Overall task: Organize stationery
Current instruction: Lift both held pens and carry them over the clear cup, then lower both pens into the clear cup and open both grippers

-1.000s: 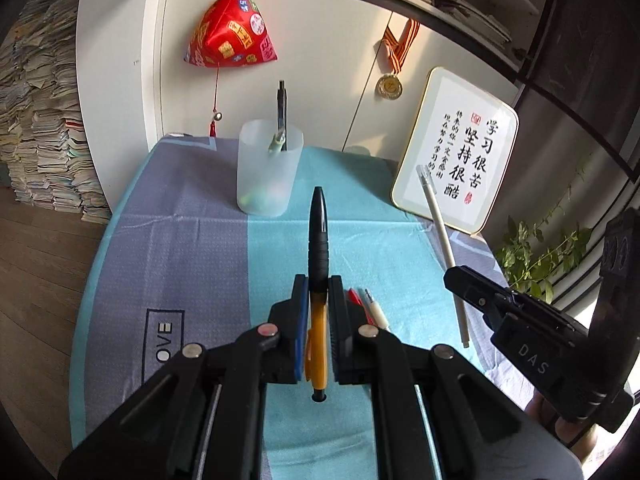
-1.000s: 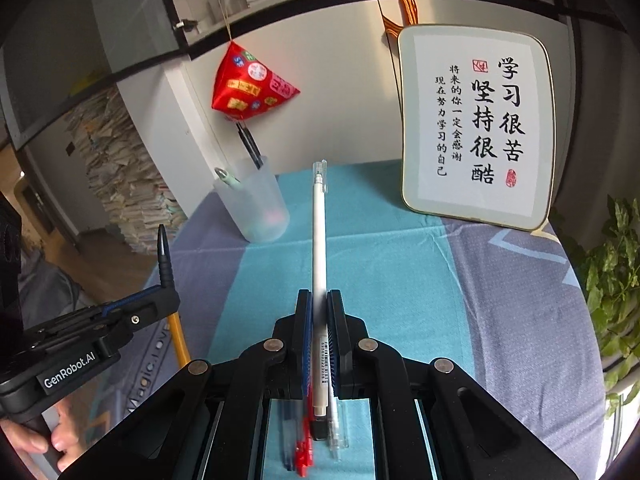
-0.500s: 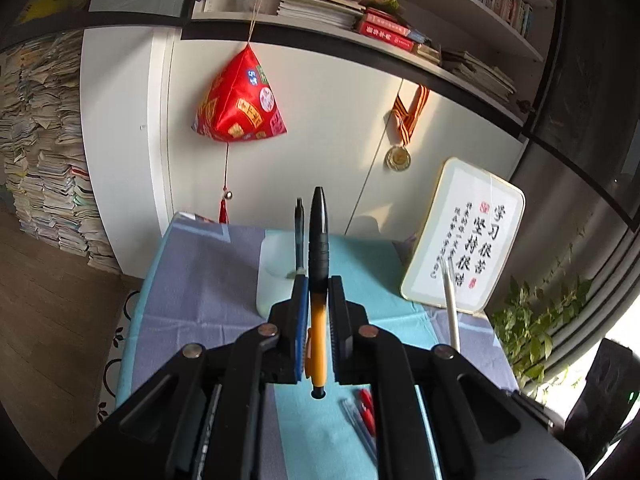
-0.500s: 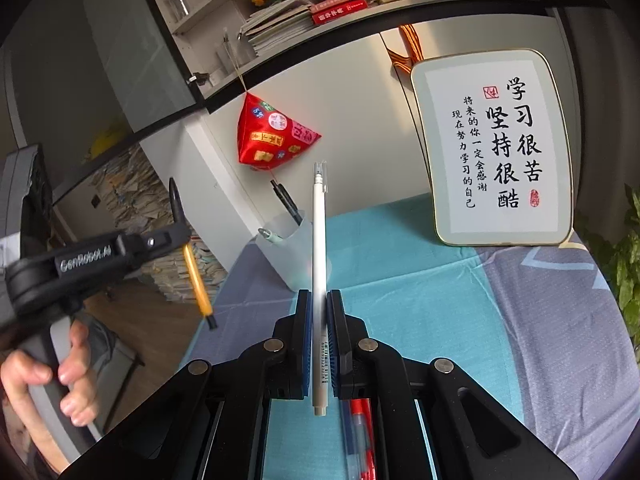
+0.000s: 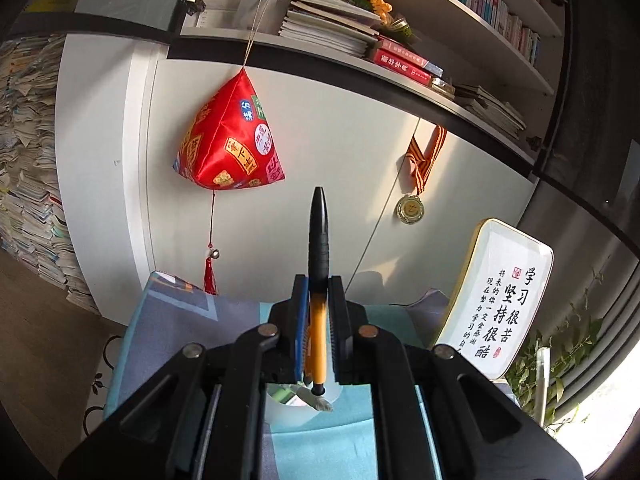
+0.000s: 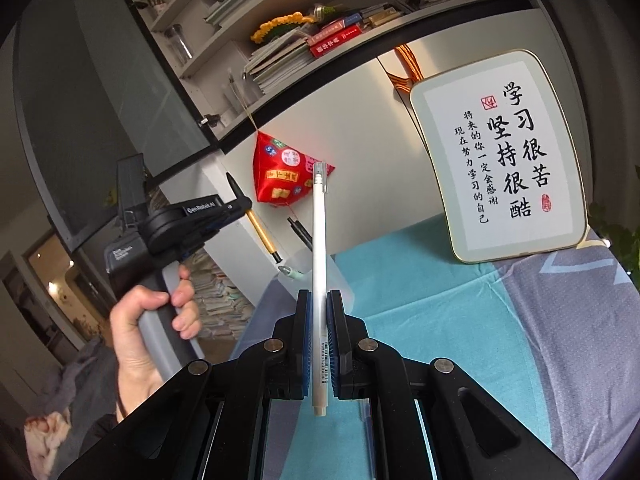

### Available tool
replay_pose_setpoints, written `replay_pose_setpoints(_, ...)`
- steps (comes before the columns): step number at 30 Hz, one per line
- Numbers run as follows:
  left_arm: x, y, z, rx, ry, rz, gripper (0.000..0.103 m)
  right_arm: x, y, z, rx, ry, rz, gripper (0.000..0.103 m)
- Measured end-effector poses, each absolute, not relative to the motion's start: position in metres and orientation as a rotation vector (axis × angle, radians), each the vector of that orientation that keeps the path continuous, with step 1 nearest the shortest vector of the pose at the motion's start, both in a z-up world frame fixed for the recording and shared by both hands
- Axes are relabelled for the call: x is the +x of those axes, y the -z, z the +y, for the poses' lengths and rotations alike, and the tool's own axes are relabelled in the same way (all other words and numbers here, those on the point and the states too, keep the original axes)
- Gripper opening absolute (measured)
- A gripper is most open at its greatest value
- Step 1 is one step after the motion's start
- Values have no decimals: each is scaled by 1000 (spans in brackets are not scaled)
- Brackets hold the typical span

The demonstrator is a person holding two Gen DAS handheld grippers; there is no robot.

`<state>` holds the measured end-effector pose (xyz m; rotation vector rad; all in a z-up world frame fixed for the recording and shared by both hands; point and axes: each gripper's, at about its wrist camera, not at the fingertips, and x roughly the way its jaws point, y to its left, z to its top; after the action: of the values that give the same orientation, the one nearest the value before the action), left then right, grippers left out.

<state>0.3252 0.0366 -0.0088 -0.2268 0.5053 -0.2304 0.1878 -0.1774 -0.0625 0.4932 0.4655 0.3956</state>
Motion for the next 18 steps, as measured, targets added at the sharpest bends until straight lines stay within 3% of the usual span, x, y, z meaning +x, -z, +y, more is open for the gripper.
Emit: replay_pose_setpoints(18, 349, 51, 36, -166, 186, 515, 8, 209, 69, -141, 455, -379, 468, 8)
